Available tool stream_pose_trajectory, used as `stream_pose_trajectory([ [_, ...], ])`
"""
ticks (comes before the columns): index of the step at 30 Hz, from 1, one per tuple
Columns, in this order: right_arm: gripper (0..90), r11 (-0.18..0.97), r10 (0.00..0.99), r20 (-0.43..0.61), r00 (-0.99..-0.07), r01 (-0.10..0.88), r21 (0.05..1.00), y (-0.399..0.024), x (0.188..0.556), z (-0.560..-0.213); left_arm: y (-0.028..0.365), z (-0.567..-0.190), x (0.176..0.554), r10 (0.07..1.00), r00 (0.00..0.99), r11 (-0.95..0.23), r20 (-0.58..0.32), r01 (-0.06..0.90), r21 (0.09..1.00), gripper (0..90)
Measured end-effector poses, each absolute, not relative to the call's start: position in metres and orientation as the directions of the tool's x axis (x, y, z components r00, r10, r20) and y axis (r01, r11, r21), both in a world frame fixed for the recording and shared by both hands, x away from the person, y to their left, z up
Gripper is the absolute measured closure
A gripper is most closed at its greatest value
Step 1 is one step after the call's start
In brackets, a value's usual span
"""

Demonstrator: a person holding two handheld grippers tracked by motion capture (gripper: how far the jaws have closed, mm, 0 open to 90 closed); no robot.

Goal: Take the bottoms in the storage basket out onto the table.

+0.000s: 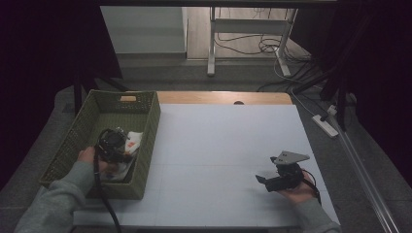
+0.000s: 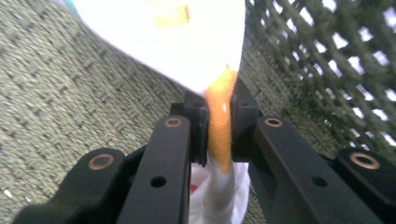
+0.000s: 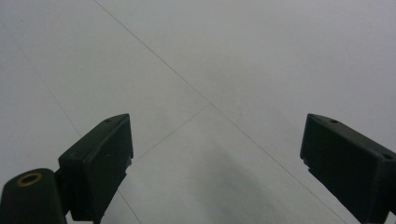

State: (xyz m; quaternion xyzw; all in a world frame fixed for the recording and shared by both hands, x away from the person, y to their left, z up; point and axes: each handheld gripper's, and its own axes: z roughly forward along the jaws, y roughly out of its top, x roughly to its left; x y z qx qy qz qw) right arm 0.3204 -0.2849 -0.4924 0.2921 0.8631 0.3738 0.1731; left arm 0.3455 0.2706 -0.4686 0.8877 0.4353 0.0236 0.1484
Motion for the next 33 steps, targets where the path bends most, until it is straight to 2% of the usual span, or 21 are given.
stream_pose_trajectory([
  [15, 9.8, 0.553, 0.639, -0.085, -0.765, 0.379, 0.742, -0.285, 0.320, -0.492, 0.278, -0.448, 0.340, 0.802, 0.595, -0.529, -0.060, 0.753, 0.391, 80.8],
  [33, 9.8, 0.549, 0.640, -0.083, -0.764, 0.379, 0.745, -0.285, 0.321, -0.493, 0.292, -0.430, 0.325, 0.844, 0.532, -0.392, -0.076, 0.707, 0.589, 80.8],
])
